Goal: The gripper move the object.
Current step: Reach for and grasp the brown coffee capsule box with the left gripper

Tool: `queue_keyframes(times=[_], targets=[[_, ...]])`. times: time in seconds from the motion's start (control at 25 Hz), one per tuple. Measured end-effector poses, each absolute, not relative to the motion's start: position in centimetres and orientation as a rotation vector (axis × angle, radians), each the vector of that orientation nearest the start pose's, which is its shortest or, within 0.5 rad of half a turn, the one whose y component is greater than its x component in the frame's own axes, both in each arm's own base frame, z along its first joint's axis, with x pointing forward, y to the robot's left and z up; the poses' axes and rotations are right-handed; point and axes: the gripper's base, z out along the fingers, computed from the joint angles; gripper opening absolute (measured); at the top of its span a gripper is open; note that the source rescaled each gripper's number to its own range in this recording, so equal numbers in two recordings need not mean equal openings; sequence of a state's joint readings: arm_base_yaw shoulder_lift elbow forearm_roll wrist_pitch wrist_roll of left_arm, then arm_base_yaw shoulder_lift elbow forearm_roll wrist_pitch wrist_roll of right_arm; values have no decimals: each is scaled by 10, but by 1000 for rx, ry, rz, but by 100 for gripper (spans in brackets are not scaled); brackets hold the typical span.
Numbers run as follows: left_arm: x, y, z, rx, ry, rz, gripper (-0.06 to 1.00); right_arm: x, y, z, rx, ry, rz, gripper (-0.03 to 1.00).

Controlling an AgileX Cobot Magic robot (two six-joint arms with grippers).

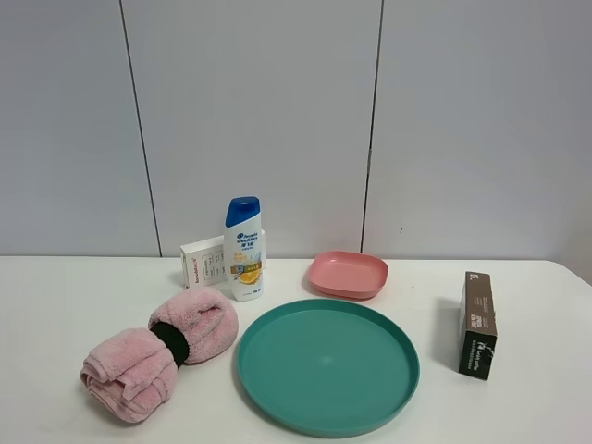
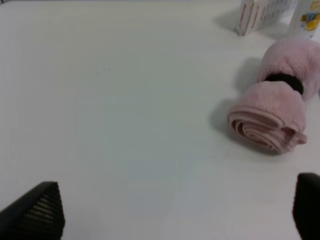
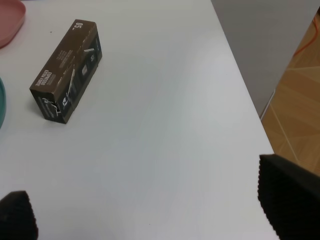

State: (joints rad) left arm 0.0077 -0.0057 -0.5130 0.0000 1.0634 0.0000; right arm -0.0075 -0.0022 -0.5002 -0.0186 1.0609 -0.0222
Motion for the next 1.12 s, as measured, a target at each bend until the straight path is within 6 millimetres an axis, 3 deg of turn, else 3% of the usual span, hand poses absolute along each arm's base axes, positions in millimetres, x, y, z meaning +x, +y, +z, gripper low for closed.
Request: queue_keyframes(times=[0.68,0.92,1.12], targets=[[-7,-2,284,-12,2024,-25,87,-5,-1,277,-14,2042,-41,100],[24,-5,335,-9,2068,-81,87,-5,-1,277,-14,2042,-41,100],[83,-6,379,60,2162,-61,87,-5,-1,277,-14,2042,-41,100]])
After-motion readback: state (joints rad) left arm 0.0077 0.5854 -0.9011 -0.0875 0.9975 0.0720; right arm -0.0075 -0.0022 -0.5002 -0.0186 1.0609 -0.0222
